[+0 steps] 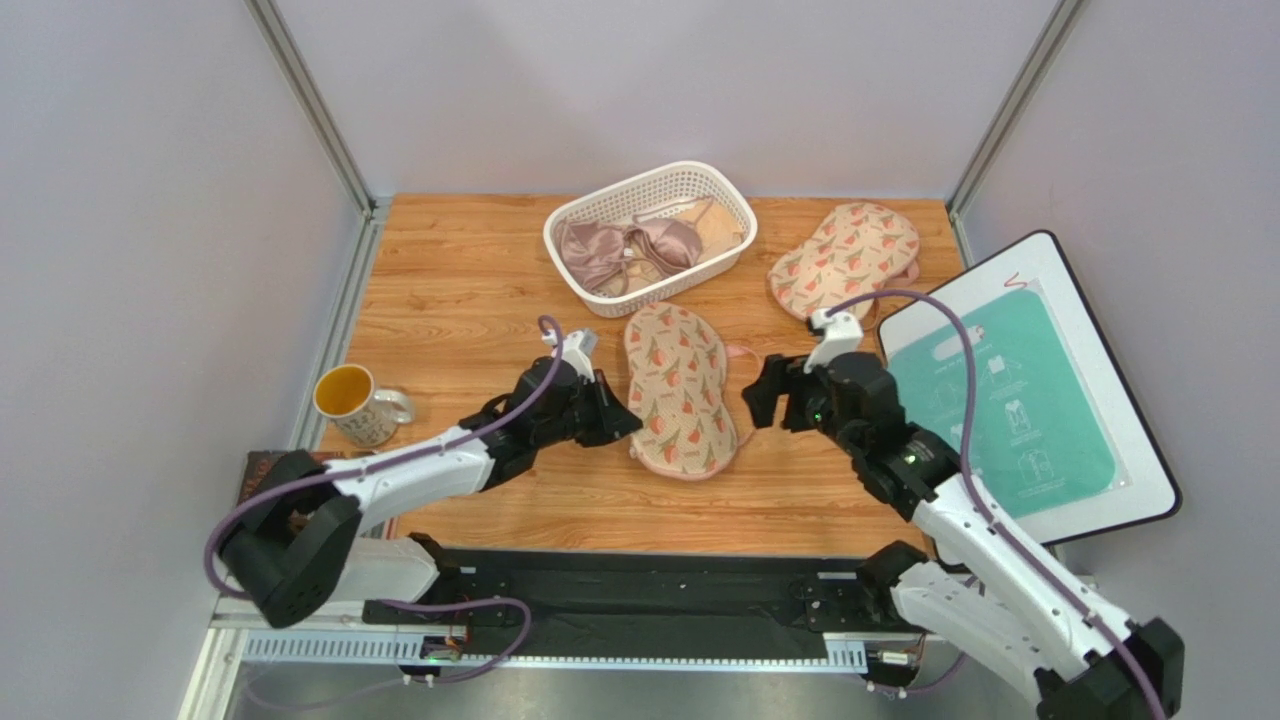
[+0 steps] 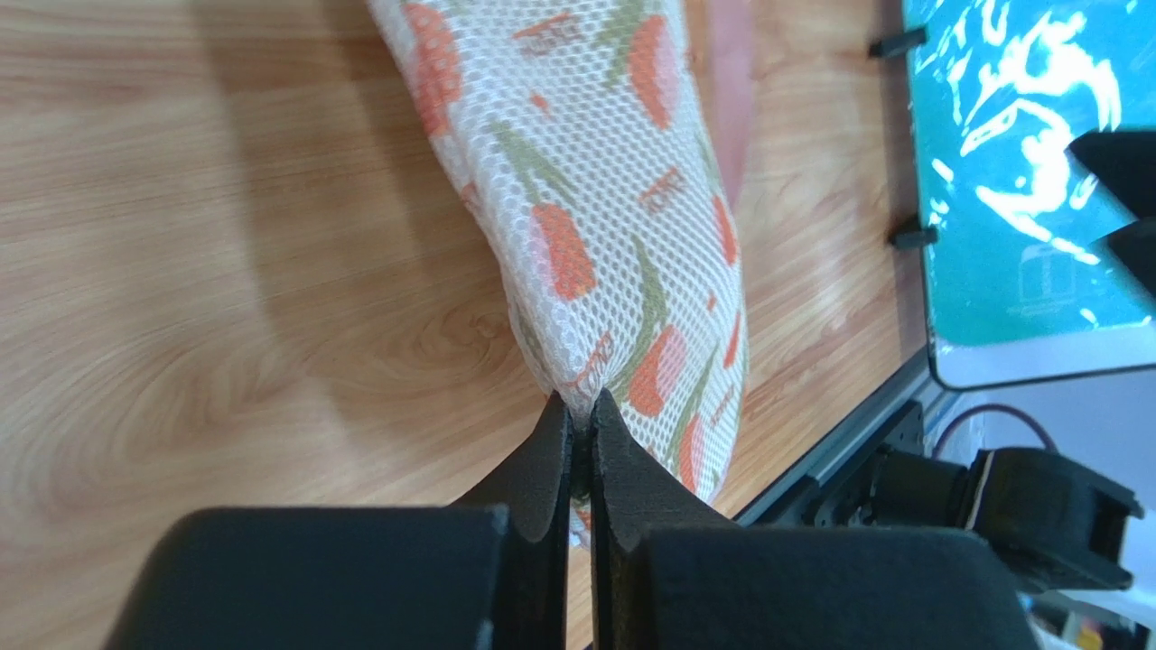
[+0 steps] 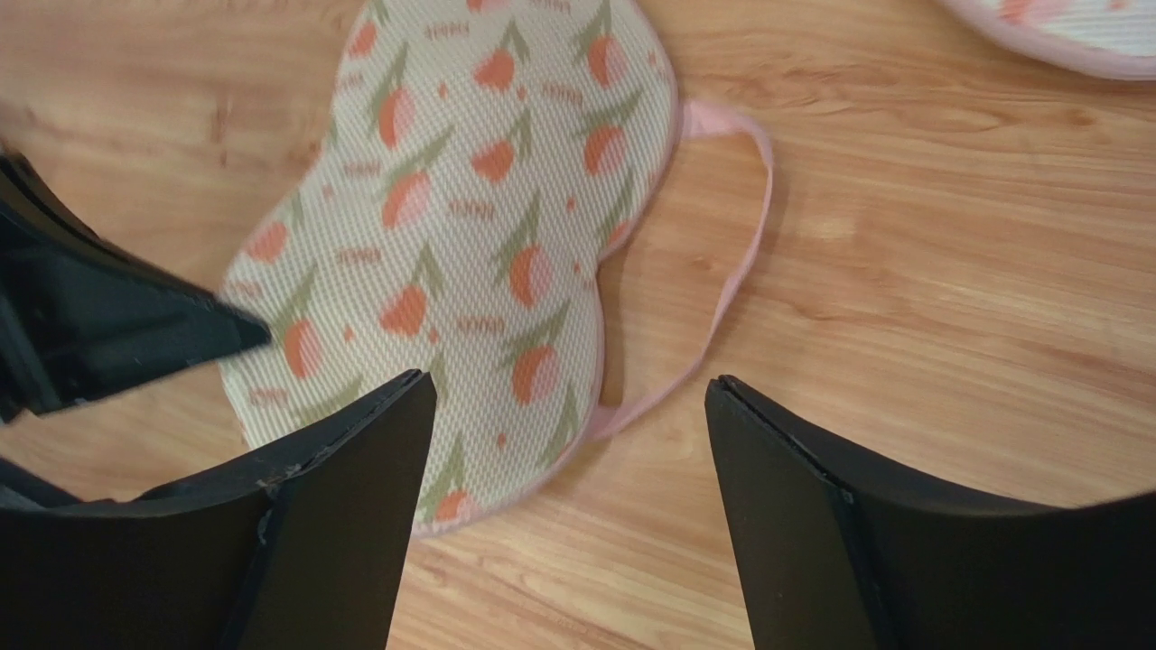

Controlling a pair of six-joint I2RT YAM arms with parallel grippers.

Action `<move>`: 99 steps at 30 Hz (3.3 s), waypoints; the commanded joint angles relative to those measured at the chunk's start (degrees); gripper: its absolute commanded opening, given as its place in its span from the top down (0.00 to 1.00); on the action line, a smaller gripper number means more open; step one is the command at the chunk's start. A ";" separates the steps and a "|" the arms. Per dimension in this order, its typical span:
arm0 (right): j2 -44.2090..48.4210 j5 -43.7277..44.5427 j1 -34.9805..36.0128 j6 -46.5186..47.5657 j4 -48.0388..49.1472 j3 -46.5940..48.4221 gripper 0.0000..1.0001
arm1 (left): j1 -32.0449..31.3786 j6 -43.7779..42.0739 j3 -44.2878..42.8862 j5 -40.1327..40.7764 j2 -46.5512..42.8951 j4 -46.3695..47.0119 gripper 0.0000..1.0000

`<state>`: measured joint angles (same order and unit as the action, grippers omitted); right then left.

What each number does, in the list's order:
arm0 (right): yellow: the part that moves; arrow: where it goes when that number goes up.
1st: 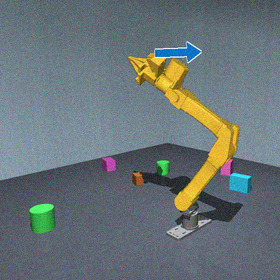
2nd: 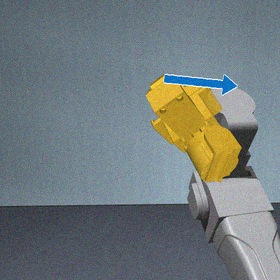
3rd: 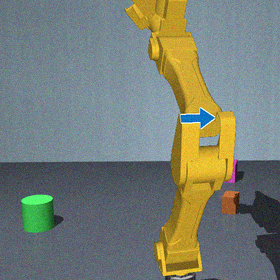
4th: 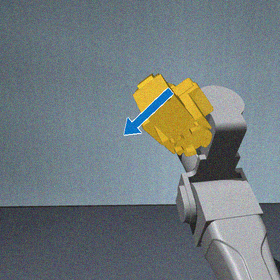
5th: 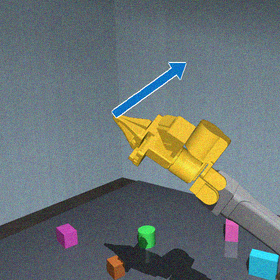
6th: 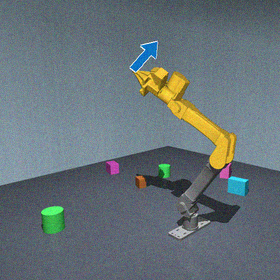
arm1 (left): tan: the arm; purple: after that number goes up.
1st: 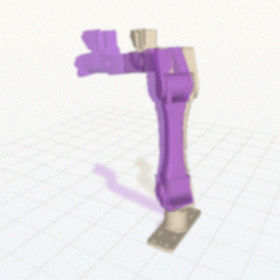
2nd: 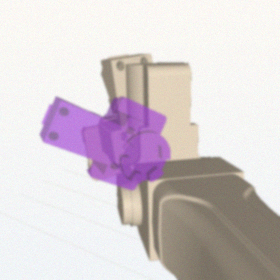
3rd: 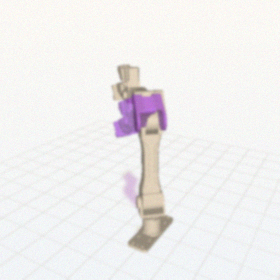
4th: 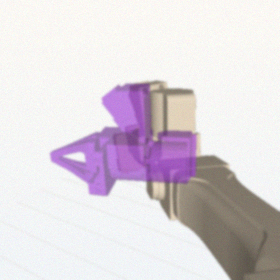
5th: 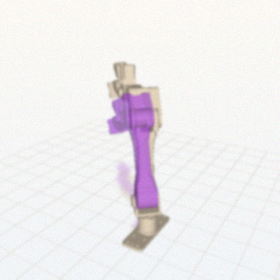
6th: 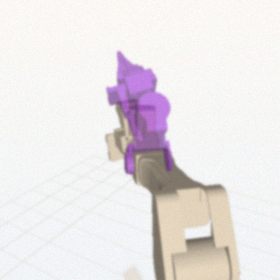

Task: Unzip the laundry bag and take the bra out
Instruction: Pick up the laundry bag at the center of the board, then unzip the laundry bag at the center of the board.

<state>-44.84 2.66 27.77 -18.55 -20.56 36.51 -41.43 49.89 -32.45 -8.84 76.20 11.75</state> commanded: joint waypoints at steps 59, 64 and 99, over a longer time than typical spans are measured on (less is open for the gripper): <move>-26.79 19.31 50.63 -20.74 22.94 -2.06 0.30 | -15.87 15.85 -0.43 27.91 -19.25 -29.94 1.00; -30.30 16.24 45.71 -21.18 23.02 -2.67 0.30 | -15.96 19.01 3.43 27.12 -22.85 -30.38 1.00; -17.48 28.46 50.63 -27.25 5.35 -3.55 0.34 | -20.62 22.03 -2.35 28.79 -15.29 -33.79 0.09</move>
<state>-65.58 27.70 78.54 -43.53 -14.98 33.41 -61.80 77.17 -31.24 19.81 61.91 -17.43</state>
